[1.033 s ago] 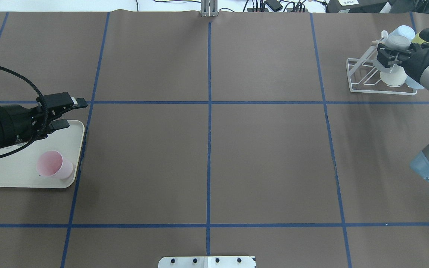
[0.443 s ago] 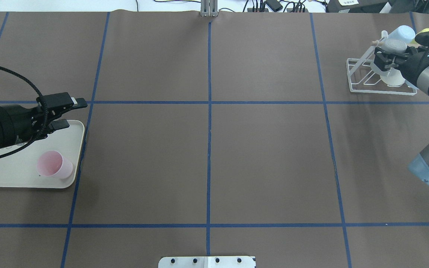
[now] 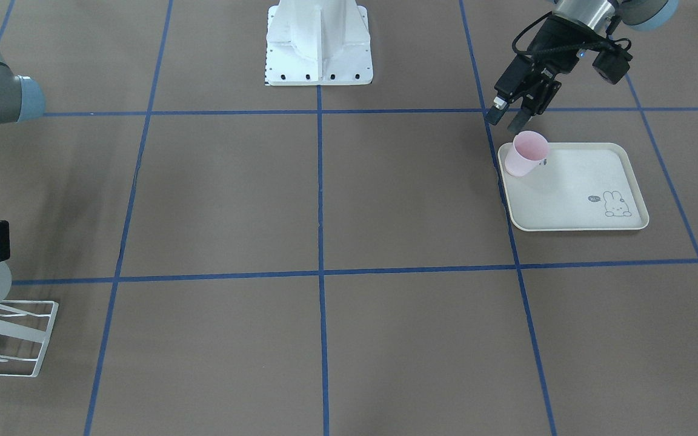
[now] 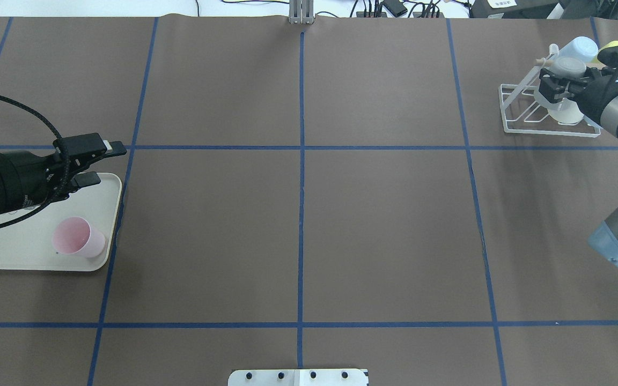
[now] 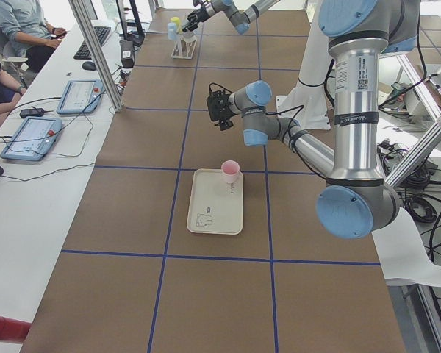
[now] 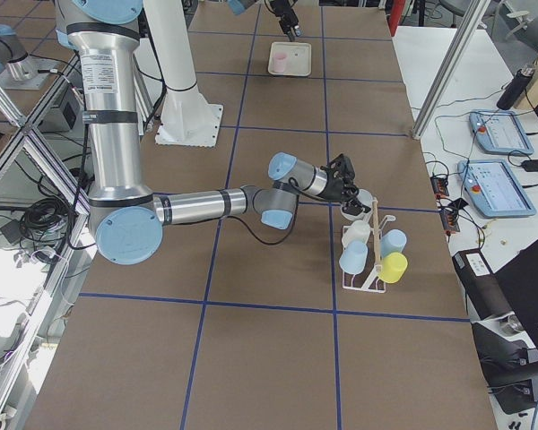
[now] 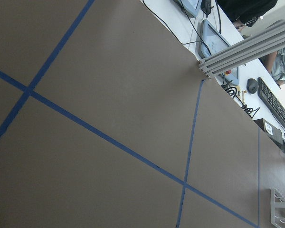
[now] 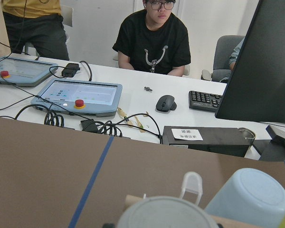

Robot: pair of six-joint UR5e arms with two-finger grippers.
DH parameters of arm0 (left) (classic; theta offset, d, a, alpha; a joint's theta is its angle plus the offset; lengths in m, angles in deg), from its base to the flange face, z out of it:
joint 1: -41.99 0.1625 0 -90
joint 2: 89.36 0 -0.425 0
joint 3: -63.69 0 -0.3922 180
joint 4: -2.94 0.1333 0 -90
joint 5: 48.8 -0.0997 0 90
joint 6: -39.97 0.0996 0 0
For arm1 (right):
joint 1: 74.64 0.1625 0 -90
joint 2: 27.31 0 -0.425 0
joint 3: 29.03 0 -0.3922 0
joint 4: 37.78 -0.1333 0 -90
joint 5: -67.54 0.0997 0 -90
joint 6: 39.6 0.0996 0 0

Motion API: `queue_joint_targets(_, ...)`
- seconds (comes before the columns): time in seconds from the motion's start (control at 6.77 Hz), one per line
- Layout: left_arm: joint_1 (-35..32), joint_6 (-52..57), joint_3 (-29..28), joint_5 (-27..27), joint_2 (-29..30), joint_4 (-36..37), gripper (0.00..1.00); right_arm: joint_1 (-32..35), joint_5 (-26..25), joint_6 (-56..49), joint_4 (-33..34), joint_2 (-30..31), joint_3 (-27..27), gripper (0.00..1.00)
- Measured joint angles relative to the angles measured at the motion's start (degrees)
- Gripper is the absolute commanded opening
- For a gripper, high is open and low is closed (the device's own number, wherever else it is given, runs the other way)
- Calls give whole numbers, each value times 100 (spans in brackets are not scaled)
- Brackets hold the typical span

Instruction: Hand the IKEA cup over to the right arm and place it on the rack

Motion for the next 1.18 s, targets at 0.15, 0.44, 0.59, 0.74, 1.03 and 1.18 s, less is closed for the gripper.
queue_joint_targets(0.15,1,-2,0,-2,0,0,100,2,-4,2,7,4,14,0)
queue_joint_targets(0.44,0,-3,-1,-3,3,0,100,-2,-38,10,15,7,78,0)
queue_joint_targets(0.59,-1,-3,-5,-3,1,0,100,-4,-60,12,17,7,96,0)
queue_joint_targets(0.74,-1,-3,-7,-3,0,-2,100,-5,-69,12,25,7,100,0)
queue_joint_targets(1.03,-4,-3,-2,-3,0,-8,100,-5,-73,15,37,2,105,100)
queue_joint_targets(1.18,-6,-2,0,-3,-2,-8,100,-5,-75,12,27,1,126,100)
